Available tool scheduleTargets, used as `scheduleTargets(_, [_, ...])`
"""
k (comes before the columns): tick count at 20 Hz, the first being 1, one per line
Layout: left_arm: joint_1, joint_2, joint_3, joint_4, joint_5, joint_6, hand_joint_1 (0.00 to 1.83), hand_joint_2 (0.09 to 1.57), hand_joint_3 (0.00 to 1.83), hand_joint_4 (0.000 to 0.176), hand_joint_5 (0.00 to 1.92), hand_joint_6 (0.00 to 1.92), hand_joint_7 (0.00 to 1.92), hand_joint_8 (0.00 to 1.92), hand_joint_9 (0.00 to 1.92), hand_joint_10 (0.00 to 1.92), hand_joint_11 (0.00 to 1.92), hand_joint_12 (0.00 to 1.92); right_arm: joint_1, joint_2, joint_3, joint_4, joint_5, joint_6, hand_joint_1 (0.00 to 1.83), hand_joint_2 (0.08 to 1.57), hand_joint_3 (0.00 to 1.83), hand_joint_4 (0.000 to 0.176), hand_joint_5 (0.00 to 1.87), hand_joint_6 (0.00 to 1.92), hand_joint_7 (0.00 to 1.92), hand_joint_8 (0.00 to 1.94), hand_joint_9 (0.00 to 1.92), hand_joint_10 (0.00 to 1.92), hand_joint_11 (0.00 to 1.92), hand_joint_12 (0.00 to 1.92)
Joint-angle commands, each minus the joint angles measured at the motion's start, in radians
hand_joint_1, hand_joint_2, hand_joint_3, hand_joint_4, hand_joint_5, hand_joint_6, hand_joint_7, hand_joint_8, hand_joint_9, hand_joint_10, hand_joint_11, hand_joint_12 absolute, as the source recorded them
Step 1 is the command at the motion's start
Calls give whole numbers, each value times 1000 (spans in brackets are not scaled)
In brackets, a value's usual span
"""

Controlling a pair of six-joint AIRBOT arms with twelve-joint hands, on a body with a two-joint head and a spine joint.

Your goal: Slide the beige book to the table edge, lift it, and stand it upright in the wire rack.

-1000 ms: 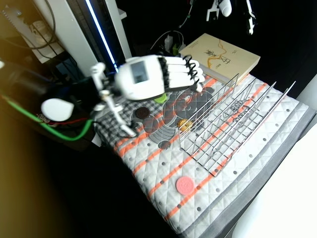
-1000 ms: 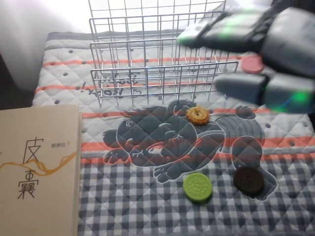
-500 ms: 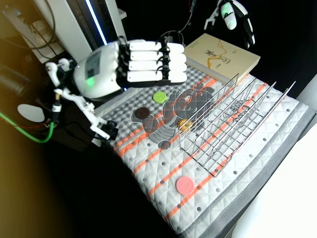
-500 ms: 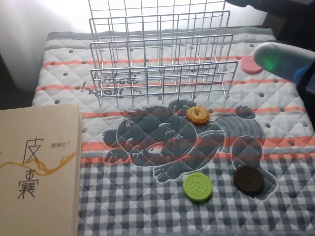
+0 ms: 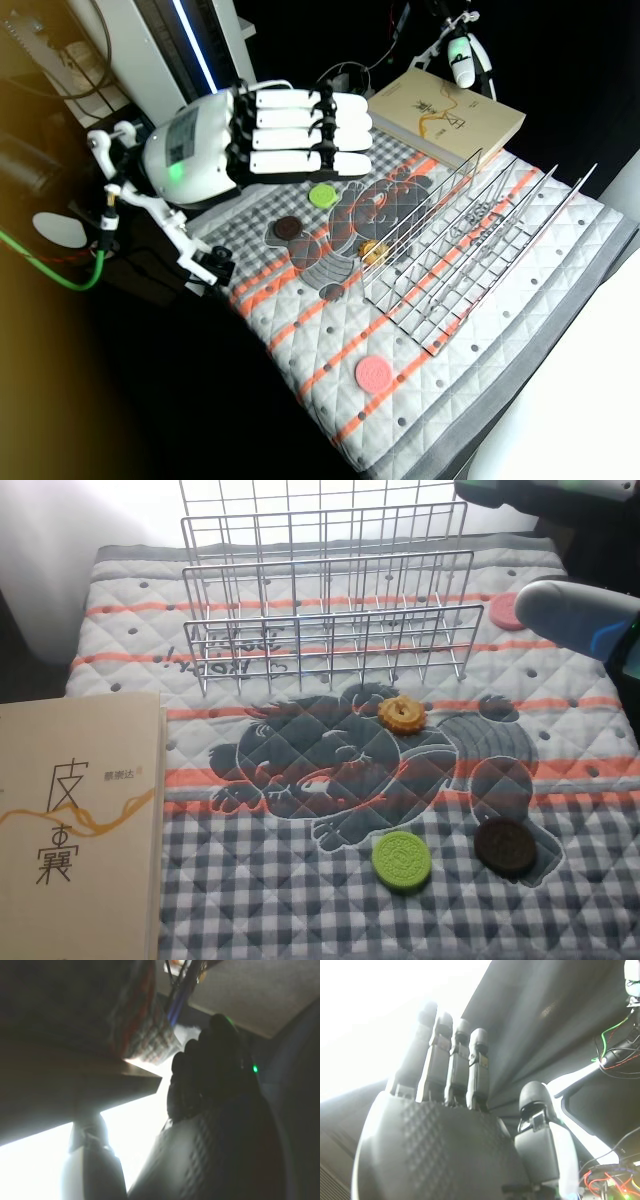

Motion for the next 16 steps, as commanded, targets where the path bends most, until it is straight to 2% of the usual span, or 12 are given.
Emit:
scheduleTargets(1, [-9,6,6,7,-79,-12,273,902,0,37,315,6,366,6,374,15,0,1057,6,1,-2,28,117,2,0,1302,1,0,457,2,482,9,449,13,492,43])
scheduleTargets(2, [-18,10,9,21,-72,-14,263,904,0,29,341,7,370,3,383,12,0,1076,4,1,-1,30,117,2,0,1304,1,0,460,2,485,9,454,14,494,42])
scheduleTargets(3, [-24,11,10,29,-70,-16,222,913,2,38,373,8,312,1,305,5,0,953,2,1,-1,31,117,2,0,1315,6,0,454,0,485,8,451,11,481,36])
scheduleTargets(4, [-33,15,14,43,-70,-26,207,939,4,26,434,10,321,3,309,7,0,942,0,1,0,34,117,2,0,1318,7,0,447,0,479,5,453,11,475,32])
scheduleTargets(6, [-40,20,19,58,-75,-43,191,939,1,29,465,9,320,1,292,5,0,868,-2,1,2,37,117,2,0,1324,9,0,447,0,480,4,454,11,469,29])
scheduleTargets(7, [-42,23,22,64,-78,-51,210,956,4,23,522,7,297,0,211,3,0,635,-3,0,3,39,117,2,0,1332,10,0,445,0,477,2,466,13,514,47])
scheduleTargets(10, [-45,34,23,68,-82,-54,172,988,4,25,559,4,308,1,202,3,0,606,-9,-3,7,44,117,2,4,1327,3,0,455,2,479,1,464,6,503,32])
scheduleTargets(11, [-45,34,24,67,-85,-55,233,1004,4,6,603,9,323,3,212,5,0,558,-10,-4,7,44,117,2,0,1313,0,0,443,0,466,0,447,0,471,17])
scheduleTargets(12, [-45,34,26,65,-86,-59,300,1022,4,0,633,8,331,2,191,2,0,457,-11,-5,7,44,117,2,0,1314,0,0,441,0,462,0,442,0,469,15])
scheduleTargets(13, [-45,34,29,64,-86,-60,412,1059,7,0,679,10,354,4,212,7,0,485,-12,-5,7,45,117,2,0,1329,4,0,449,3,471,4,464,9,504,29])
scheduleTargets(16, [-47,35,36,67,-79,-64,513,1060,0,0,701,2,363,1,250,7,0,610,-13,-7,8,46,116,2,0,1344,8,0,455,5,472,3,445,0,485,17])
